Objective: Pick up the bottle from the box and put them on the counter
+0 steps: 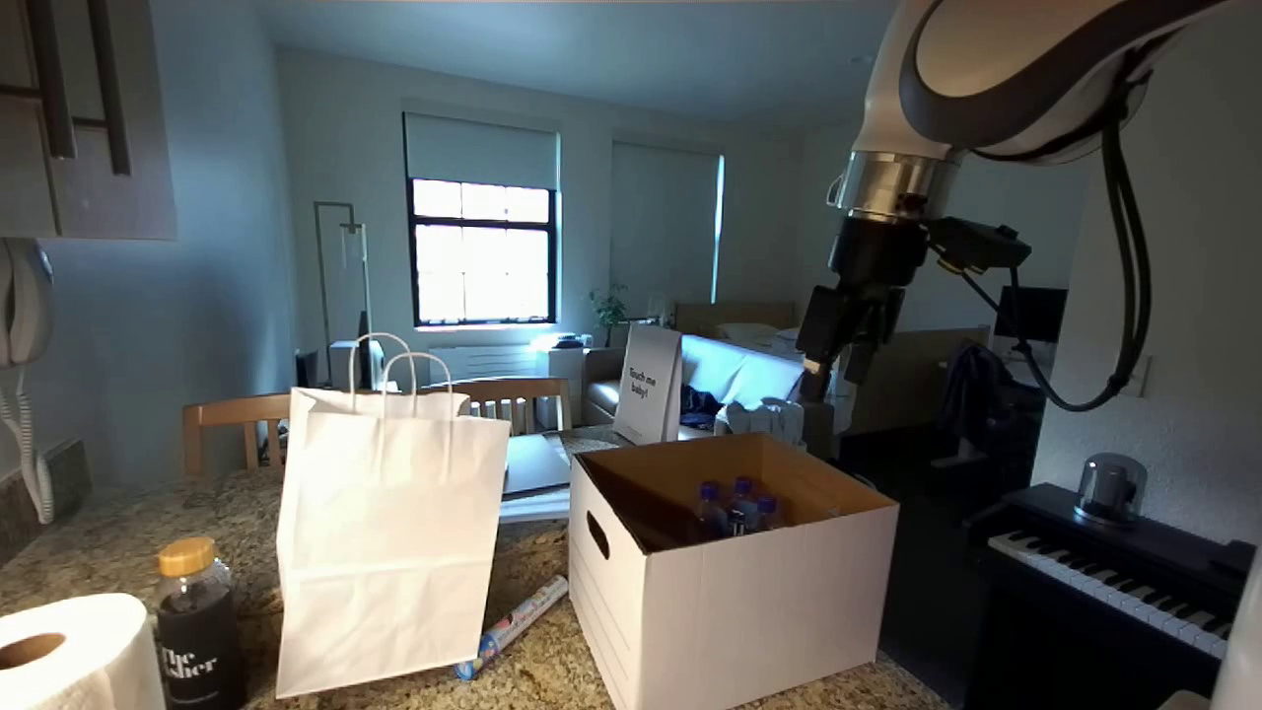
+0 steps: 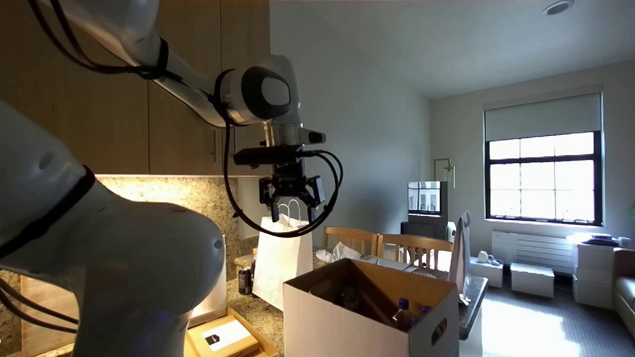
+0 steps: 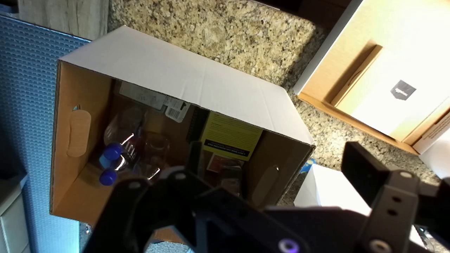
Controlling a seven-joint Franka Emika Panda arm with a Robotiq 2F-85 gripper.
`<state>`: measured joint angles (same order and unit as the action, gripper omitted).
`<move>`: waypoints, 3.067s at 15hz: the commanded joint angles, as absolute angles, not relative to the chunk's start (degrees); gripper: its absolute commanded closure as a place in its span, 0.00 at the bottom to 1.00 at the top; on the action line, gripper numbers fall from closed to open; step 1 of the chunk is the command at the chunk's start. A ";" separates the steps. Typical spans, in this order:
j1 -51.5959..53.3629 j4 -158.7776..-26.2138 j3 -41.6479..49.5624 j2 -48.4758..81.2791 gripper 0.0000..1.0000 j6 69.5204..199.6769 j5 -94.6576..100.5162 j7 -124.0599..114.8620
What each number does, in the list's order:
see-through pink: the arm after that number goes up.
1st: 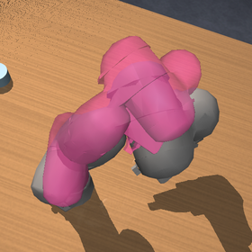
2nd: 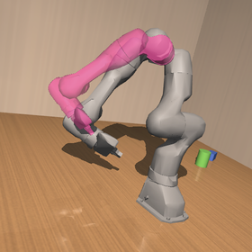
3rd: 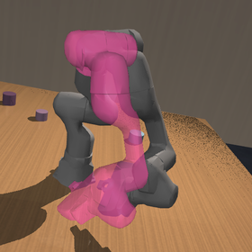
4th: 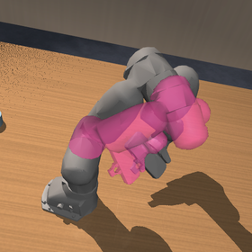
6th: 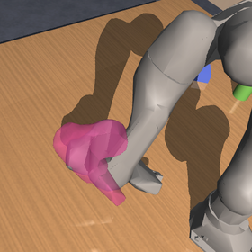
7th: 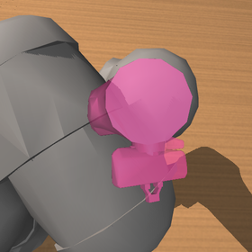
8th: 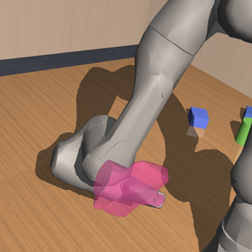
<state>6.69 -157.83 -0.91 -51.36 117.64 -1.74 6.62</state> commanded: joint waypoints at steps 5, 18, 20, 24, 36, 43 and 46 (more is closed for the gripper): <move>6.66 -157.69 -0.95 -51.33 0.00 117.46 -1.76 6.62; 6.66 -157.69 -0.95 -51.33 0.00 117.46 -1.76 6.62; 6.66 -157.69 -0.95 -51.33 0.00 117.46 -1.76 6.62; 6.66 -157.69 -0.95 -51.33 0.00 117.46 -1.76 6.62; -0.74 -141.81 4.10 -28.59 0.00 138.09 -1.36 2.95; -2.83 -137.68 6.81 -25.90 0.00 136.30 -2.53 3.79; -1.82 -134.17 7.16 -19.34 0.00 133.99 -4.70 3.13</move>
